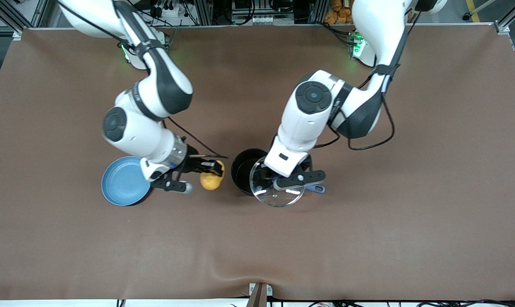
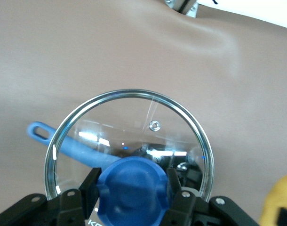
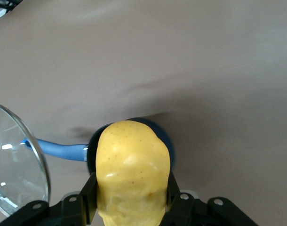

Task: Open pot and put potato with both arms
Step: 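Move the lid aside with the left gripper while the right gripper lowers potato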

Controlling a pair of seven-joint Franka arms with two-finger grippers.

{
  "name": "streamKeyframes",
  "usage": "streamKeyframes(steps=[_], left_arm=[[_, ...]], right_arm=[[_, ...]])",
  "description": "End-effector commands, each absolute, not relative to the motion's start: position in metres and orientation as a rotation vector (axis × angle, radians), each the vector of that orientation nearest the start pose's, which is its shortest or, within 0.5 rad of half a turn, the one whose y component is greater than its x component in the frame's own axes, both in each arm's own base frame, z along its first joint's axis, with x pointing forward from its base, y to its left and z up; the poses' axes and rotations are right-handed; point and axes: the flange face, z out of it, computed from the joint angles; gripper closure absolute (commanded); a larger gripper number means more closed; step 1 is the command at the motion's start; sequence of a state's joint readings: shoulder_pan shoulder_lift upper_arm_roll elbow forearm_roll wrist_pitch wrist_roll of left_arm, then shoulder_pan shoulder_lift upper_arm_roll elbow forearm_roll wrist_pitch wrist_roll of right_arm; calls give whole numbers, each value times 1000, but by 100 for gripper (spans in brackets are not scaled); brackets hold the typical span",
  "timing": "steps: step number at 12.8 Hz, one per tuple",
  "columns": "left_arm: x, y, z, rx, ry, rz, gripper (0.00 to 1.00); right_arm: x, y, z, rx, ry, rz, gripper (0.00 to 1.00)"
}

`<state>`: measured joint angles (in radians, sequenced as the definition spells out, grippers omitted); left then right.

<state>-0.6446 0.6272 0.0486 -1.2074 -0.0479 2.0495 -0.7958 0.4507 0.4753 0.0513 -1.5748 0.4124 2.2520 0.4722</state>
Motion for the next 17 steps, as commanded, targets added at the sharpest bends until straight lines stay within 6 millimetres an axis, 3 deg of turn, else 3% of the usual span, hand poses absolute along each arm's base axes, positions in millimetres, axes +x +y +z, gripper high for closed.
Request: streamKeyframes(steps=[1,4,7,11,17], left_arm=[[620,-397,451,-3246,-277,-172,100],[634,-346,448,-3199,-220,-75,100],[646,-308,444,-3182,-194,-43,100],[655,-272,428,-3162,-223,6,100],[672,-223,371,-3108,-271,76,100]], right_arm=[[599,398,357,-2713,263,-30,100],[579,434,316,-2799,121,-74,100],[564,460,280,-2855,-5,-136,100],[558,468,252,-2881,-59,-164,100],[556,478,224,-2892,-60,-198,100]])
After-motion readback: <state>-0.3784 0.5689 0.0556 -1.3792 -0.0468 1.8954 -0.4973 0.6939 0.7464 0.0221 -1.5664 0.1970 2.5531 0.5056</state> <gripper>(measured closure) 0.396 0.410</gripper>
